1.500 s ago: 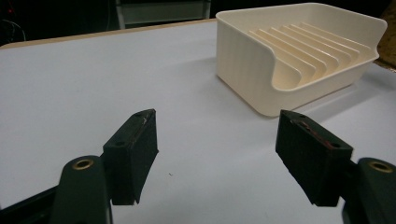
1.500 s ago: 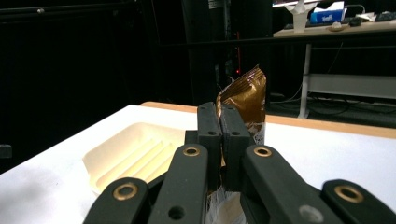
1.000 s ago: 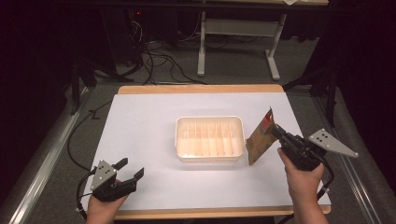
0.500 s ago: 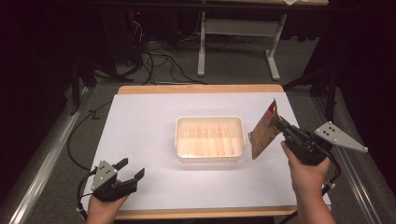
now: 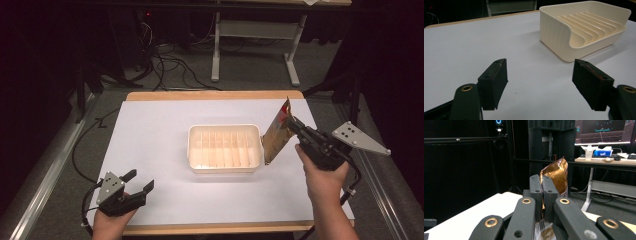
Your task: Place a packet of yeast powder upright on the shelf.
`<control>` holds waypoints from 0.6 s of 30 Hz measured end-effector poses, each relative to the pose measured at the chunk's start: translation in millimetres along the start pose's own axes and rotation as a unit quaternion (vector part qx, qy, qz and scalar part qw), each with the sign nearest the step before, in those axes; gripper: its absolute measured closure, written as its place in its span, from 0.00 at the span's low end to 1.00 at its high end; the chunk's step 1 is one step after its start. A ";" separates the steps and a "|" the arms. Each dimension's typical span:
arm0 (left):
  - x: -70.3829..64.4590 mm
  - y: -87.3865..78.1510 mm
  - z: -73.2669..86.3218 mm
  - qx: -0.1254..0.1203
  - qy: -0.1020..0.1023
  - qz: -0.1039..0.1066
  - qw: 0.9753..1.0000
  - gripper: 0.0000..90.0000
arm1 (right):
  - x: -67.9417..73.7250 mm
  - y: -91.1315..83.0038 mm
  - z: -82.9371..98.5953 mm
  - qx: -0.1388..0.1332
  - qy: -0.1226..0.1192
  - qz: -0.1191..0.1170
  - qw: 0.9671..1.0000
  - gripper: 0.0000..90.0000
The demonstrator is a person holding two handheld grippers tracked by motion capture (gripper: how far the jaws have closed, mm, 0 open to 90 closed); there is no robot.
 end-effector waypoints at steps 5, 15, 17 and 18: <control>-0.2 -0.4 0.1 0.000 -0.001 0.001 1.000 0.32 | 3.8 8.2 1.3 0.002 -0.002 -0.003 1.000 1.00; 0.0 -1.4 -0.1 -0.002 -0.001 0.000 1.000 0.32 | 8.3 26.4 9.8 0.011 0.003 -0.009 1.000 1.00; -0.1 -1.4 -0.2 -0.001 0.000 -0.001 1.000 0.32 | 10.1 30.1 11.0 0.013 0.002 -0.011 1.000 1.00; -0.2 -1.5 -0.3 -0.001 0.001 -0.001 1.000 0.32 | 10.1 30.1 11.0 0.013 0.002 -0.011 1.000 1.00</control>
Point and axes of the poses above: each handheld gripper's, and its own axes: y roughly forward along the jaws, z roughly out of its underside, x roughly to its left, the point moved 9 cm from there along y, roughly forward along the jaws, and after that the axes turned 14 degrees about y, right-handed, at the moved point
